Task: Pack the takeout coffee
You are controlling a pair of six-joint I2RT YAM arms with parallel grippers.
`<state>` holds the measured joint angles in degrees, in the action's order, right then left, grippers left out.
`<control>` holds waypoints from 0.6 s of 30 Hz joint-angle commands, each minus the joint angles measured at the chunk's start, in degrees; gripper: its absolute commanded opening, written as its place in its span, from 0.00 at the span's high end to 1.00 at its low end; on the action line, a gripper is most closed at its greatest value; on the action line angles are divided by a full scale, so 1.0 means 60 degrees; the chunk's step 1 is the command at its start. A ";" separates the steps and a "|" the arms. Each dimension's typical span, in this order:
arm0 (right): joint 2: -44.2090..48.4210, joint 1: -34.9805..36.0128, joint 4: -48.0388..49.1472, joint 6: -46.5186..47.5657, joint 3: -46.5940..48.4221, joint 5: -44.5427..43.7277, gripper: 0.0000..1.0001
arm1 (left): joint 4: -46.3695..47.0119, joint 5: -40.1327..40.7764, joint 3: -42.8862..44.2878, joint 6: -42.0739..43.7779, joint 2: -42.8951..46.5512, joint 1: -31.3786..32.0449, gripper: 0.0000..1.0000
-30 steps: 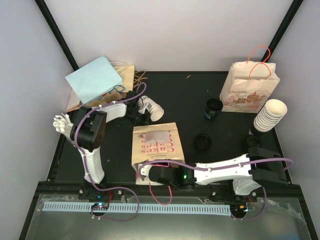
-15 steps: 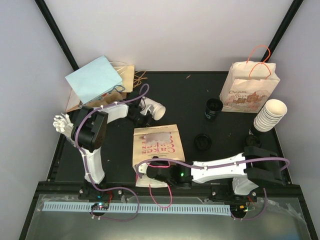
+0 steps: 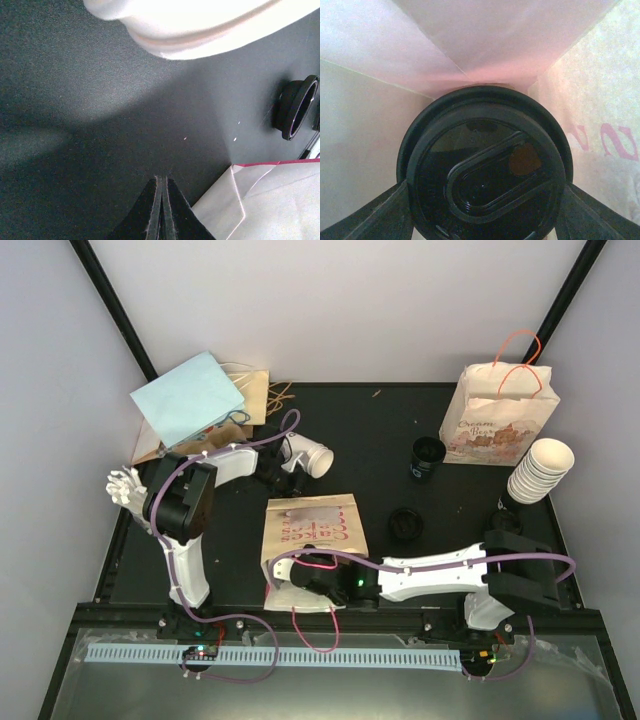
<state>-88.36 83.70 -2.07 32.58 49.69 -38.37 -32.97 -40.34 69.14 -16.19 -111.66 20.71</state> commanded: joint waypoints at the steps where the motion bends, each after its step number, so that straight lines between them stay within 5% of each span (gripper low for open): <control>1: -0.0142 -0.0149 0.0333 0.0003 0.0214 0.0149 0.49 | -0.0291 -0.0335 0.0093 0.0225 -0.0040 0.0108 0.99; 18: -0.0545 -0.0151 -0.0356 -0.0534 0.0271 0.0015 0.49 | -0.0246 -0.0321 0.0034 0.0193 -0.0038 0.0152 0.98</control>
<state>-90.21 83.42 -2.94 30.81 50.04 -37.43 -33.19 -40.36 69.14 -16.08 -111.63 21.04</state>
